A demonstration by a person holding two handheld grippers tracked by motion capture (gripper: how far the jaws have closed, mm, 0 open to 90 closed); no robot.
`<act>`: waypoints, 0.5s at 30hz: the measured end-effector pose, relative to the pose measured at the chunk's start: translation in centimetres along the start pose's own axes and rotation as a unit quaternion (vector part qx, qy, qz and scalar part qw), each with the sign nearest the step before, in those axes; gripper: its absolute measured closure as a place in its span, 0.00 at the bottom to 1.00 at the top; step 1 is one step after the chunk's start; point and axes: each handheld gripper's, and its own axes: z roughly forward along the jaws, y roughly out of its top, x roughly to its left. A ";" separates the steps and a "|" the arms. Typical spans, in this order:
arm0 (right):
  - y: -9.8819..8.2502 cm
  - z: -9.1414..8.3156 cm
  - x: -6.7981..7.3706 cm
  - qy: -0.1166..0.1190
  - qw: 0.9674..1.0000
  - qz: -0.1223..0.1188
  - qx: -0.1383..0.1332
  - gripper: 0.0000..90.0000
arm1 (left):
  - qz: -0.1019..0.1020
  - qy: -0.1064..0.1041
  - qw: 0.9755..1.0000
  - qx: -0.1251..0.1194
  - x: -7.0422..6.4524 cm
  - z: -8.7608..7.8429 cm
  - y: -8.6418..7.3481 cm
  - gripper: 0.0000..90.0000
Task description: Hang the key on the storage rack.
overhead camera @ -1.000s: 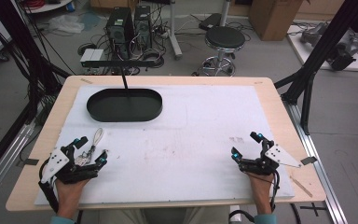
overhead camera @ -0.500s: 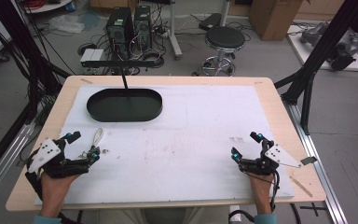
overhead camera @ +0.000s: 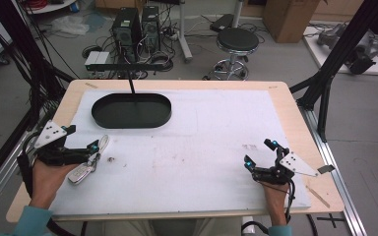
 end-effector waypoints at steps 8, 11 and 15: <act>0.0 0.0 0.0 0.000 1.000 -0.001 0.000 0.03 | 0.031 0.022 0.992 0.122 0.3 2.8 0.3 0.08; 0.0 0.0 0.0 0.000 1.000 0.000 0.000 0.03 | 0.022 0.018 0.988 0.150 0.4 3.4 0.3 0.09; 0.0 0.0 0.0 0.000 1.000 0.000 -0.002 0.03 | 0.021 0.018 0.982 0.189 0.5 4.2 0.3 0.10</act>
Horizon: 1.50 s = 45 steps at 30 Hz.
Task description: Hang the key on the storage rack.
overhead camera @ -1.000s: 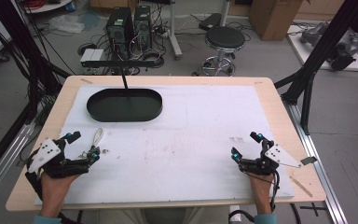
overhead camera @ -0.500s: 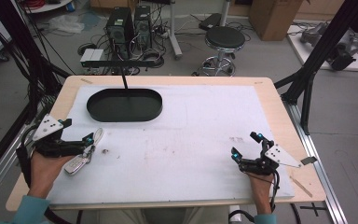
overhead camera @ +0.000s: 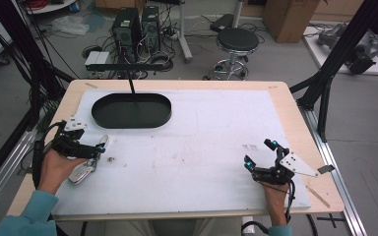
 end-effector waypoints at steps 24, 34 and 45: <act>0.0 0.1 -0.1 -0.001 1.000 -0.001 0.000 0.03 | -0.041 -0.032 0.987 0.149 0.1 3.2 0.2 0.39; 0.0 0.1 -0.1 -0.001 1.000 0.000 0.000 0.03 | -0.046 -0.054 0.982 0.175 0.1 3.7 0.2 0.56; 0.0 0.1 -0.1 -0.002 1.000 0.000 0.001 0.03 | -0.047 -0.053 0.978 0.197 0.2 4.1 0.2 0.68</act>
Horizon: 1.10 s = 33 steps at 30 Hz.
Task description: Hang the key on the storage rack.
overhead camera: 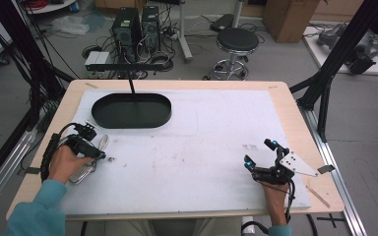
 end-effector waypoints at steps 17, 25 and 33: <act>0.0 0.0 0.0 0.000 1.000 0.004 0.000 0.03 | 0.017 0.008 1.000 0.006 -0.6 0.5 0.0 0.90; 0.0 0.0 0.0 0.000 1.000 0.004 0.000 0.03 | 0.040 0.022 0.999 -0.025 -0.9 -0.1 -0.1 0.90; 0.0 0.0 0.0 0.000 1.000 0.003 0.001 0.03 | 0.038 0.016 0.996 -0.082 -0.6 -1.3 -0.3 0.91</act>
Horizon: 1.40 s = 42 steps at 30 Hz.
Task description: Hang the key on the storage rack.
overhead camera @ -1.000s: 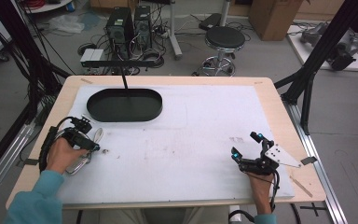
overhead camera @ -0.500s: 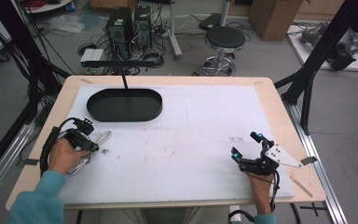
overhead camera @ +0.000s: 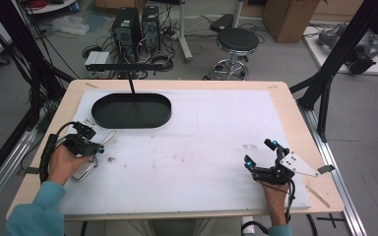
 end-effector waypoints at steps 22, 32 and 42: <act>0.0 0.0 0.0 0.000 1.000 -0.001 0.000 0.03 | -0.024 0.014 0.975 -0.220 0.4 -3.1 2.0 0.91; 0.0 0.0 0.0 0.000 1.000 0.000 0.000 0.03 | -0.002 0.043 0.964 -0.264 0.6 -3.6 4.7 0.91; 0.0 0.0 0.0 0.000 1.000 0.000 -0.001 0.03 | -0.009 0.057 0.958 -0.282 1.1 -3.7 7.2 0.91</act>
